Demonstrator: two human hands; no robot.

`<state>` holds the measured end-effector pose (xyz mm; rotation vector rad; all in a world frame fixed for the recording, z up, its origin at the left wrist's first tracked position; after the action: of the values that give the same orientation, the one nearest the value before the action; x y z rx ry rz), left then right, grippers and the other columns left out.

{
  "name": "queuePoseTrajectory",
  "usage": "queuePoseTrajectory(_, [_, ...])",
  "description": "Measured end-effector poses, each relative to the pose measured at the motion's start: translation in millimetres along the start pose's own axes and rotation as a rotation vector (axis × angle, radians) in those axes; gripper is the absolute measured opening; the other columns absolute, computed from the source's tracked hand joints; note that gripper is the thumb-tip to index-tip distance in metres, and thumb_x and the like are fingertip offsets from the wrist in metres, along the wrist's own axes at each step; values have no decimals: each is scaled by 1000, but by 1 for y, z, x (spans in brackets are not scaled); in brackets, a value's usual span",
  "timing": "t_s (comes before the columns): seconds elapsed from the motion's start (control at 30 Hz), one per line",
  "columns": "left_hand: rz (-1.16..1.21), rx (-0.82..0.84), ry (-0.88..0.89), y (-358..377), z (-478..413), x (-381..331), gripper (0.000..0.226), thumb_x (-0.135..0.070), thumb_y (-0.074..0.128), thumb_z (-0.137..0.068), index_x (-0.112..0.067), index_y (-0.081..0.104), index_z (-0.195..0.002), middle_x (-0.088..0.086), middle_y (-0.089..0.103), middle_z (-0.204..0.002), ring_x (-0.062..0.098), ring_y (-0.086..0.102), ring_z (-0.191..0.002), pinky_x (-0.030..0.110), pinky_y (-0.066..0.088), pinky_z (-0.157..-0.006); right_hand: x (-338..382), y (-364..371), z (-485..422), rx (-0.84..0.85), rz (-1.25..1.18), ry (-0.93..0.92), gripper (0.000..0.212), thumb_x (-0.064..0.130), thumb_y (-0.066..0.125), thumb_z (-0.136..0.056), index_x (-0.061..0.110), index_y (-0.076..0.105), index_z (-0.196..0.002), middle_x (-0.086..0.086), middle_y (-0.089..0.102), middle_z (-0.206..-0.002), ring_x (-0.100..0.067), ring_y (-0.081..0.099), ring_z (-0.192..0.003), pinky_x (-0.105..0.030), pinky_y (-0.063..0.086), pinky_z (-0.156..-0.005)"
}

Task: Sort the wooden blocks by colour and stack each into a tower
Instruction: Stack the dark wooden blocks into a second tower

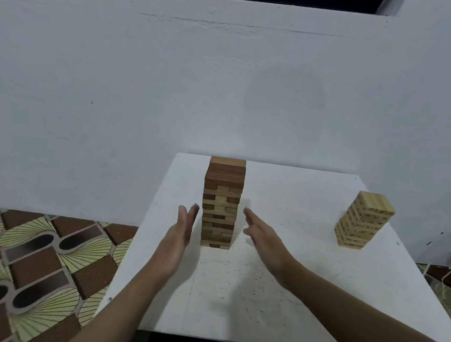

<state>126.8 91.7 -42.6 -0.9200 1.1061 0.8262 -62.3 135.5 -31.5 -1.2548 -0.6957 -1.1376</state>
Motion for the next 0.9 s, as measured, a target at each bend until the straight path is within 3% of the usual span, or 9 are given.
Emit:
queuePoseTrajectory(0.1, [-89, -4, -3, 5, 6, 2, 61, -80, -2, -88, -67, 17, -144, -16, 16, -167, 19, 17, -156, 50, 7, -125, 3, 3, 1, 26, 50, 3, 56, 28, 39, -107, 38, 17, -158, 8, 14, -166, -24, 19, -152, -45, 20, -120])
queuePoseTrajectory(0.2, [-157, 12, -7, 8, 8, -1, 55, -69, -2, -91, -66, 12, -145, -15, 11, -167, 20, 13, -157, 49, 6, -125, 8, 6, 2, 41, 71, -2, 57, 26, 38, -108, 39, 14, -157, 7, 12, -167, -28, 18, -152, -46, 21, -120])
queuePoseTrajectory(0.3, [-173, 10, -3, 7, 10, -4, 66, -69, -1, -89, -59, 11, -153, -17, 11, -167, 20, 14, -157, 48, 6, -124, 12, 7, 4, 53, 78, -29, 58, 21, 35, -108, 38, 10, -158, 8, 11, -167, -29, 17, -152, -45, 20, -120])
queuePoseTrajectory(0.4, [-144, 14, 25, 9, 13, -10, 54, -66, 0, -94, -63, 14, -146, -30, 13, -153, 16, 15, -156, 44, 5, -124, 15, 11, 4, 80, 100, -56, 60, 21, 34, -109, 39, 4, -158, 9, 8, -167, -26, 16, -153, -44, 20, -121])
queuePoseTrajectory(0.57, [-113, 31, 51, 13, 19, -18, 45, -62, 2, -97, -65, 15, -139, -34, 17, -143, 12, 18, -155, 31, 9, -117, 21, 20, 7, 131, 87, -92, 63, 25, 35, -108, 40, -1, -157, 13, 1, -167, -20, 9, -154, -40, 16, -121])
queuePoseTrajectory(0.67, [-114, 35, 51, 14, 19, -19, 53, -66, 2, -91, -63, 15, -142, -32, 16, -144, 13, 18, -155, 35, 9, -121, 28, 23, 12, 151, 76, -132, 61, 34, 37, -107, 42, -1, -155, 12, 1, -167, -18, 9, -153, -39, 16, -121])
queuePoseTrajectory(0.8, [-115, 38, 50, 15, 17, -17, 53, -71, 3, -88, -67, 15, -139, -27, 18, -156, 15, 18, -156, 40, 9, -123, 30, 24, 15, 153, 70, -135, 62, 31, 36, -108, 40, -2, -155, 9, 5, -167, -19, 11, -153, -37, 17, -120])
queuePoseTrajectory(0.9, [-100, 43, 58, 15, 19, -18, 47, -71, 4, -87, -71, 16, -132, -30, 19, -149, 15, 18, -155, 40, 9, -123, 28, 24, 13, 143, 79, -131, 62, 31, 36, -108, 40, -2, -157, 8, 9, -167, -20, 15, -153, -39, 19, -120])
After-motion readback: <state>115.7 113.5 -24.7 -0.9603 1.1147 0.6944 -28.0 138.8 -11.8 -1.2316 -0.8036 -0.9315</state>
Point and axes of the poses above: each hand's wrist, its own z-axis away from the middle knuckle, its own y-axis out of the palm, x = y × z, the point moved 5 cm from there along -z, towards the middle knuckle
